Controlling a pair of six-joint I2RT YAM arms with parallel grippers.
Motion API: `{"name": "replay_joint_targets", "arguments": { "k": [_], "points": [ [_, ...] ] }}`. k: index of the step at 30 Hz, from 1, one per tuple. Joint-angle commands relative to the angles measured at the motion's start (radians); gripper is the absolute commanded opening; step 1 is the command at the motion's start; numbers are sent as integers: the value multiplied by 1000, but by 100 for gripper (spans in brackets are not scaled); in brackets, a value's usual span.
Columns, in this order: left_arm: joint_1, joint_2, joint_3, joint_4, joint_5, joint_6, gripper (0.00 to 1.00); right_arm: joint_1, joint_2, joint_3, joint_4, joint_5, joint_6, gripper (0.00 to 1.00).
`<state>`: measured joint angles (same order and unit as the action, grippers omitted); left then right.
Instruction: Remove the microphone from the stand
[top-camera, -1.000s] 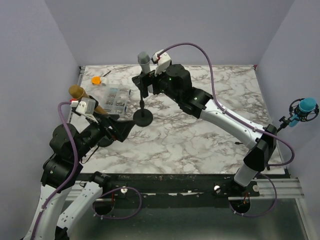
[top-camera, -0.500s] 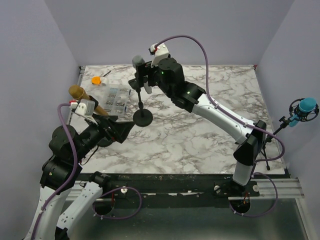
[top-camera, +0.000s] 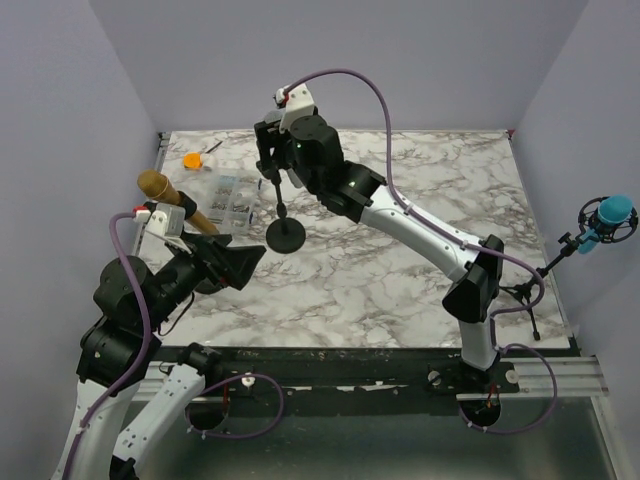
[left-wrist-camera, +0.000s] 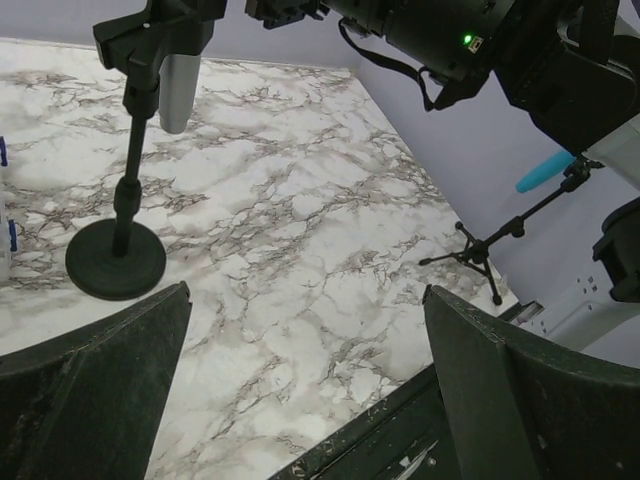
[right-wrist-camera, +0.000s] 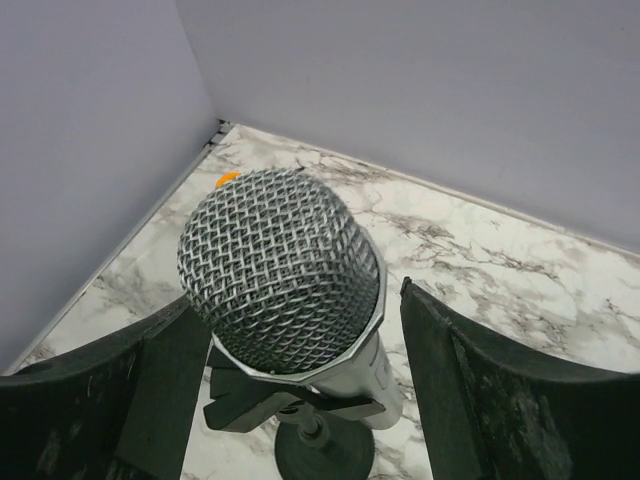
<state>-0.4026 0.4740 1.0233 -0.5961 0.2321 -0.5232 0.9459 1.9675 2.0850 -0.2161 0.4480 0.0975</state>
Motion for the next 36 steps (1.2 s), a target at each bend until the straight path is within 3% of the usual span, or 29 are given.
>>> {"name": "replay_joint_targets", "arguments": {
  "k": [1,4,13,15,24,31,36],
  "points": [
    [-4,-22,-6,-39,-33,14,99,13,33,33,-10,70,-26,74],
    [-4,-23,-7,-44,-32,14,98,14,33,28,-5,73,-40,62],
    [-4,-24,-20,-43,-21,17,99,14,-82,-74,-14,-6,-71,7],
    [-4,-23,-18,-41,-18,13,99,13,-132,-110,-19,-38,-70,1],
    [-4,4,-43,45,58,-51,99,14,-315,-262,-68,-183,-26,1],
    [-4,26,-107,134,135,-92,97,25,-486,-502,-34,-288,8,1],
    [-12,66,-117,176,169,8,92,33,-575,-626,1,-330,33,1]
  ]
}}
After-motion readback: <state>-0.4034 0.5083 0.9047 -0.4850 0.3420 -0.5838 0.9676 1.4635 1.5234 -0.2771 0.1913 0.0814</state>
